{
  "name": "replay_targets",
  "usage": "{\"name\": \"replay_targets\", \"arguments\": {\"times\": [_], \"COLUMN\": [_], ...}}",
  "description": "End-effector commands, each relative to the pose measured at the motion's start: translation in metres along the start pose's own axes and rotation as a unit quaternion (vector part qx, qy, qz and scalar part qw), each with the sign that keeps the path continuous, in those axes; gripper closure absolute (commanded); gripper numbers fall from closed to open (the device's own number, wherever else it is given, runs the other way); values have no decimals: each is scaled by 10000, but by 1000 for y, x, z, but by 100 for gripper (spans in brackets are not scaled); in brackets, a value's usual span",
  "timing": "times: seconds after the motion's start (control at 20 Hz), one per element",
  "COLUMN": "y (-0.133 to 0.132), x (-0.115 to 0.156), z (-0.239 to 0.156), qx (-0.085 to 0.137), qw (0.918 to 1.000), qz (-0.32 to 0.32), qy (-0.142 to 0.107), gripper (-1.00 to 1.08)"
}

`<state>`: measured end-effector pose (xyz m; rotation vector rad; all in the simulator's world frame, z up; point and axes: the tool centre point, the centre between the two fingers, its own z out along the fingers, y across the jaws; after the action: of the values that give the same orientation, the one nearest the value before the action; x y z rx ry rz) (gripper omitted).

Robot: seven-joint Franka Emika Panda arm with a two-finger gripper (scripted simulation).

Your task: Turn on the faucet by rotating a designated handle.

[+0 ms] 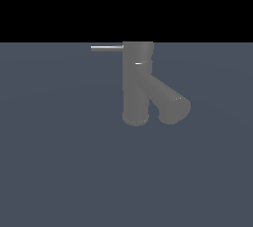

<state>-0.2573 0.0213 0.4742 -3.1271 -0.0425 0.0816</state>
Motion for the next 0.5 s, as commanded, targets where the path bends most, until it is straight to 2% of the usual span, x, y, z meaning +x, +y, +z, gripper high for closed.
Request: {"name": "replay_targets", "arguments": {"times": [0.0,0.45], "y": [0,-6], "x": [0,0], "z": [0,4], "qx": [0,-207], "qw": [10000,9997], "qz": [0,-73], "qy": [0,-144], "gripper": [108,108]}}
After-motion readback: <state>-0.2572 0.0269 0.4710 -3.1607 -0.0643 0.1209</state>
